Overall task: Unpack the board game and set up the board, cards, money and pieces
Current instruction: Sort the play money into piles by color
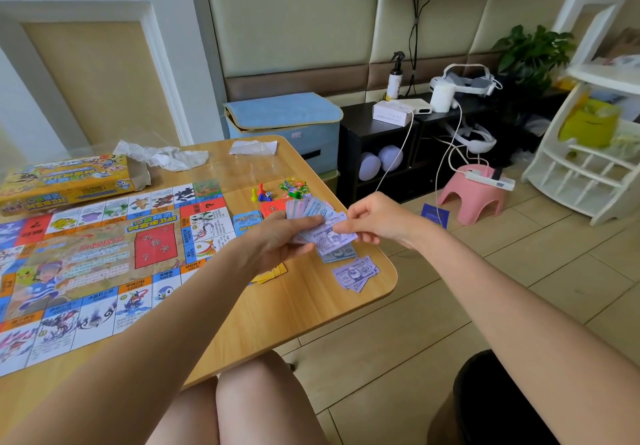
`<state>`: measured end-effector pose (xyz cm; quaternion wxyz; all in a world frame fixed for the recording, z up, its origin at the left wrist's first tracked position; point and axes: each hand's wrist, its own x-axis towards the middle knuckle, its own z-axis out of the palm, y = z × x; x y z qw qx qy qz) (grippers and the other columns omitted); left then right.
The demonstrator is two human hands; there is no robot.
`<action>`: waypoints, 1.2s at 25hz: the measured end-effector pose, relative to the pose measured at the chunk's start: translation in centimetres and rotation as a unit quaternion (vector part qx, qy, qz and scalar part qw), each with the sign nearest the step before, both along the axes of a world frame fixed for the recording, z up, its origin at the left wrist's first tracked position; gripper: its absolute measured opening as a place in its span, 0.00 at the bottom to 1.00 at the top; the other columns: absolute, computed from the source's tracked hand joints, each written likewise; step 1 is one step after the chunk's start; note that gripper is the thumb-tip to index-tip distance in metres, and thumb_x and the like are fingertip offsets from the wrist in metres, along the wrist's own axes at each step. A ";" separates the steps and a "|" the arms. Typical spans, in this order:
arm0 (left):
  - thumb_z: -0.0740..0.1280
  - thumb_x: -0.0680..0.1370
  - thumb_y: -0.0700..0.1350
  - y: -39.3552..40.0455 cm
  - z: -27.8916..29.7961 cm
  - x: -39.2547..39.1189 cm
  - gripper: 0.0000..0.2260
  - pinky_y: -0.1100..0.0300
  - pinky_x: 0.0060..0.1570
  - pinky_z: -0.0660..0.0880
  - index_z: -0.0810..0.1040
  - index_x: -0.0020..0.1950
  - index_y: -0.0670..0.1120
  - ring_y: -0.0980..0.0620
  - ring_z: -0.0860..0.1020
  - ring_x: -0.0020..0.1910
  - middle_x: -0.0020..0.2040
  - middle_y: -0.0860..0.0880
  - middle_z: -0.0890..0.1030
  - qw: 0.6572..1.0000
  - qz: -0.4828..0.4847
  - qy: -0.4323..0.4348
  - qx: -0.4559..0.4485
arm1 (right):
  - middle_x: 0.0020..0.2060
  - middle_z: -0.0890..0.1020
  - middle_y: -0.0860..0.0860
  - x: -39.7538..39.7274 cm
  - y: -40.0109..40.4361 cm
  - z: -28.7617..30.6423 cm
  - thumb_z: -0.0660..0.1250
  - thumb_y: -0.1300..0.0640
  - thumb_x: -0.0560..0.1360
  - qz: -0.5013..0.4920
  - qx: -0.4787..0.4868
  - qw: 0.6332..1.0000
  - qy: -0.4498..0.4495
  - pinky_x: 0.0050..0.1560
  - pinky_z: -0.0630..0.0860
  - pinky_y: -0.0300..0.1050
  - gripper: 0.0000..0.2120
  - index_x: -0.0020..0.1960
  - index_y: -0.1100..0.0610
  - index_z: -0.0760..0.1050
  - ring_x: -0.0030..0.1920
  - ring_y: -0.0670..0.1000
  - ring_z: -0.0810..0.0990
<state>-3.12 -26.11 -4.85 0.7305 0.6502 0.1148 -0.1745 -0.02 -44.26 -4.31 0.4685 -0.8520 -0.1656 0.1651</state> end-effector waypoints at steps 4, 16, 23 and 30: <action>0.70 0.73 0.37 -0.2 0.0 0.0 0.05 0.69 0.24 0.74 0.76 0.46 0.44 0.57 0.80 0.29 0.34 0.49 0.81 1.000 -0.012 -0.001 0.009 | 0.22 0.73 0.48 -0.3 -0.3 0.2 0.69 0.51 0.73 0.011 -0.023 1.000 0.012 0.22 0.60 0.32 0.16 0.31 0.58 0.75 0.21 0.43 0.65; 0.68 0.74 0.36 0.1 -0.4 -0.5 0.10 0.68 0.25 0.74 0.75 0.55 0.41 0.55 0.83 0.36 0.42 0.45 0.84 0.998 -0.055 0.007 0.023 | 0.20 0.67 0.47 -1.9 -1.4 -1.4 0.73 0.45 0.69 0.049 -0.326 0.943 -0.042 0.26 0.60 0.34 0.25 0.24 0.57 0.65 0.22 0.45 0.63; 0.70 0.73 0.39 0.4 -0.7 0.3 0.06 0.70 0.27 0.73 0.78 0.49 0.44 0.58 0.81 0.36 0.37 0.50 0.83 0.994 -0.087 -0.022 0.066 | 0.25 0.76 0.49 0.2 0.0 1.0 0.67 0.43 0.73 -0.028 -0.081 0.995 -0.043 0.26 0.67 0.34 0.20 0.38 0.61 0.79 0.23 0.43 0.70; 0.66 0.77 0.43 1.6 -0.7 1.7 0.09 0.67 0.26 0.76 0.75 0.55 0.42 0.59 0.81 0.32 0.42 0.47 0.81 0.999 -0.027 0.013 -0.042 | 0.27 0.78 0.54 2.0 2.2 -0.6 0.70 0.64 0.72 -0.028 0.034 0.999 0.000 0.22 0.67 0.31 0.06 0.37 0.61 0.76 0.21 0.41 0.72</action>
